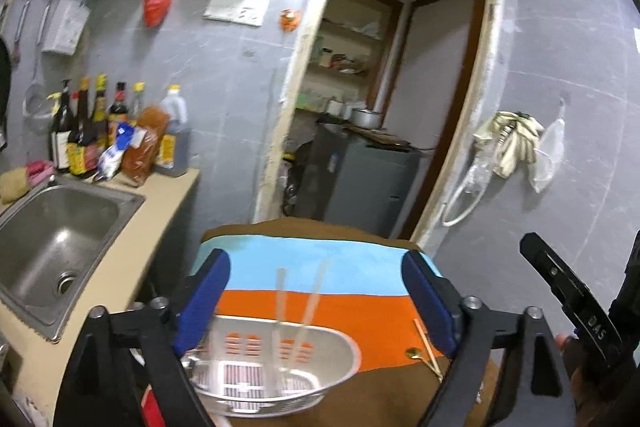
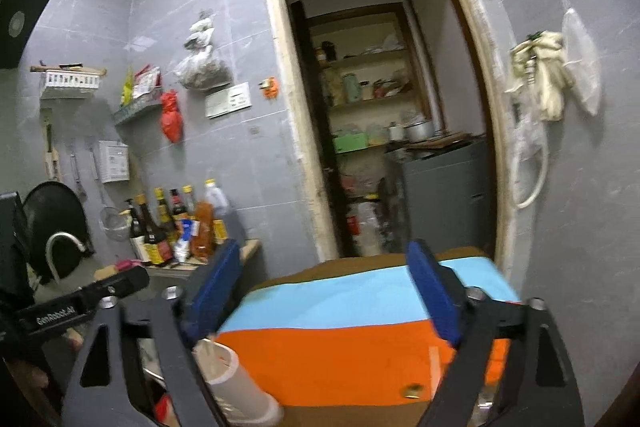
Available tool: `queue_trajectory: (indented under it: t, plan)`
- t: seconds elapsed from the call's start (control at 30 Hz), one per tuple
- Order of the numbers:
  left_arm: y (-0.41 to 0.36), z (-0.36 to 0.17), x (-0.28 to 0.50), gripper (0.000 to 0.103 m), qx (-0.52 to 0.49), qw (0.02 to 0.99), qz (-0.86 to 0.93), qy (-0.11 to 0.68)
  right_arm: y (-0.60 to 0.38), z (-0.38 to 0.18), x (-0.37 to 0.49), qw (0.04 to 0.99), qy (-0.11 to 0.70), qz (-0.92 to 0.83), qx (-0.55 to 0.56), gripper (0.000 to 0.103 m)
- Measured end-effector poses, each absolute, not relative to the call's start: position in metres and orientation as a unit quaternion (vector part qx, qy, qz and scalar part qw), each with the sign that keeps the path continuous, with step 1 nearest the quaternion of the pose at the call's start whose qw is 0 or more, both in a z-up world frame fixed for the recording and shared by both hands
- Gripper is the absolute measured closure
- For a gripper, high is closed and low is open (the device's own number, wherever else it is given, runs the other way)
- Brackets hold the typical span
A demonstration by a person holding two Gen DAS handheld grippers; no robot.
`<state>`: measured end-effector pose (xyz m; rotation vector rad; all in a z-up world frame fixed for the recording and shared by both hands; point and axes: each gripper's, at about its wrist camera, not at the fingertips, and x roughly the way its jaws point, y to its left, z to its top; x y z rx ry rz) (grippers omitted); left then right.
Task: Organize utensils
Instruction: 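Open both tools to drop the utensils into the white holder, then lower the left tool to the gold spoon while the right tool approaches the forks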
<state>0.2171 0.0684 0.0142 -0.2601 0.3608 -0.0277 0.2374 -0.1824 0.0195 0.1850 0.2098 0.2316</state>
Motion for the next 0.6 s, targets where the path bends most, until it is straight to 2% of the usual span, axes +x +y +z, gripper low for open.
queue_trajectory:
  t: [0.1, 0.2, 0.6]
  plan:
    - [0.045, 0.017, 0.217, 0.003, -0.111, 0.979, -0.020, 0.169, -0.205, 0.025, 0.228, 0.988, 0.097, 0.093, 0.081, 0.003]
    - [0.025, 0.019, 0.217, 0.002, -0.099, 0.981, -0.026, 0.165, -0.223, 0.029, 0.223, 0.990, 0.098, 0.077, 0.067, 0.002]
    - [-0.048, 0.001, 0.229, 0.001, -0.071, 0.979, -0.048, 0.183, -0.301, 0.024, 0.223, 0.991, 0.115, 0.041, 0.049, 0.002]
